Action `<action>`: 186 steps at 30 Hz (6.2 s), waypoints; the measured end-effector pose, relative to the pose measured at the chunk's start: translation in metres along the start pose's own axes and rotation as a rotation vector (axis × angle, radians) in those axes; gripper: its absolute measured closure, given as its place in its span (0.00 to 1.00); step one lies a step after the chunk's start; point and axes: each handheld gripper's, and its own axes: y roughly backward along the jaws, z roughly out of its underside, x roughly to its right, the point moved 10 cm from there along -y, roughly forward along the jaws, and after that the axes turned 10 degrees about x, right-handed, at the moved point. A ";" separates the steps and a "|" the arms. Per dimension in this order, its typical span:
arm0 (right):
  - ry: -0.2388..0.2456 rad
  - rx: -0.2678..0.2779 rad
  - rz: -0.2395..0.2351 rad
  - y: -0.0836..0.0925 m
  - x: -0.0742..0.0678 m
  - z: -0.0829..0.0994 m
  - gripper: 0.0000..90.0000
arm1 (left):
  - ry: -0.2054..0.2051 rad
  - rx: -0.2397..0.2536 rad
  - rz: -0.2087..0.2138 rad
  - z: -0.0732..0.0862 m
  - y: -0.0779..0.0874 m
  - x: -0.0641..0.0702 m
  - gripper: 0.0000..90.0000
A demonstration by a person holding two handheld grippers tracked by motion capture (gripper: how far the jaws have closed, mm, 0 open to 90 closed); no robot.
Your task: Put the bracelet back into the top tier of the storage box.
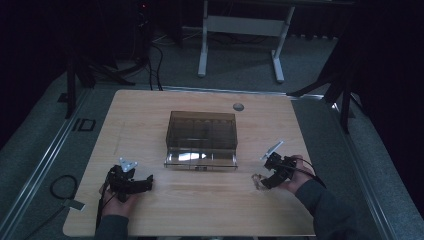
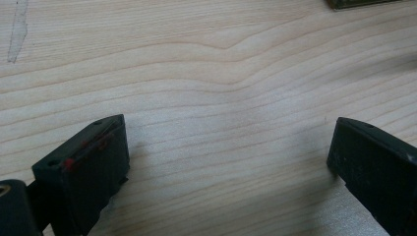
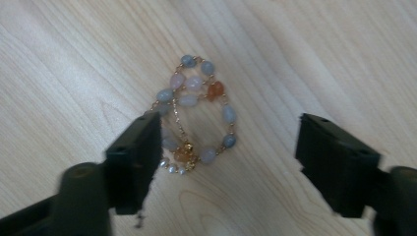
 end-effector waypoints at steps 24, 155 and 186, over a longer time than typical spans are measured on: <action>0.008 -0.075 -0.046 -0.026 -0.013 0.004 0.18 | 0.000 0.000 0.000 0.000 0.000 0.000 0.03; 0.033 -0.002 -0.127 0.057 -0.021 -0.066 0.92 | 0.001 0.002 -0.001 0.000 0.000 0.000 0.03; 0.100 0.026 -0.140 0.073 -0.031 -0.094 0.92 | 0.001 0.001 0.000 0.000 0.000 0.000 0.03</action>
